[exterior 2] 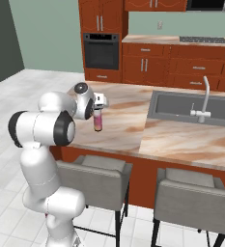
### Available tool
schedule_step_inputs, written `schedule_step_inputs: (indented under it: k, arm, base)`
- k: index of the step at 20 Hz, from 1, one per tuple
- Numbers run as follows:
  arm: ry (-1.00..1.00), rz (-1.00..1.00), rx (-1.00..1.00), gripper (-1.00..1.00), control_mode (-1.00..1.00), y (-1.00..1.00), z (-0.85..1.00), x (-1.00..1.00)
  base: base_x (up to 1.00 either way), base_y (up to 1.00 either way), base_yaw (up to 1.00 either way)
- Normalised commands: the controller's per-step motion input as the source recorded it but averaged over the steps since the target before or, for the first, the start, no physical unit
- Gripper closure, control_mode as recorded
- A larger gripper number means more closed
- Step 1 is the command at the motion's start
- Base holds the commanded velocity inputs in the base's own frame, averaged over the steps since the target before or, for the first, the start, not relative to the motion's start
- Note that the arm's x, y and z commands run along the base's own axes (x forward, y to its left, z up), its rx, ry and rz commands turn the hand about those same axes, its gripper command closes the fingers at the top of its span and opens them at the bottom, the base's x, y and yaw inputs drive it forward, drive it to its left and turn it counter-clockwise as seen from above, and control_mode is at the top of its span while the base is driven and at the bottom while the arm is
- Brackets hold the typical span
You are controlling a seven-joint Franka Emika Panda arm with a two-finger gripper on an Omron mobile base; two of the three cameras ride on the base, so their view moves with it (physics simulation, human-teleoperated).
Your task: Place the large bottle from the dining counter next to the other large bottle outside the sink, and place the small bottle from the dining counter next to the other small bottle inside the sink.
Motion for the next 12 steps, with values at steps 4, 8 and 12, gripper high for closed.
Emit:
schedule_step_inputs:
  k: [4,8,12]
  arm:
    - [0.0,0.0,0.0,-1.0,-1.0,0.0,-0.08,0.14]
    - [0.0,0.0,0.0,-1.0,-1.0,0.0,-0.14,0.21]
    - [0.0,0.0,0.0,-1.0,-1.0,0.0,-0.15,0.23]
  base:
    - [0.0,0.0,0.0]
    - [0.0,0.0,0.0]
    - [0.0,0.0,0.0]
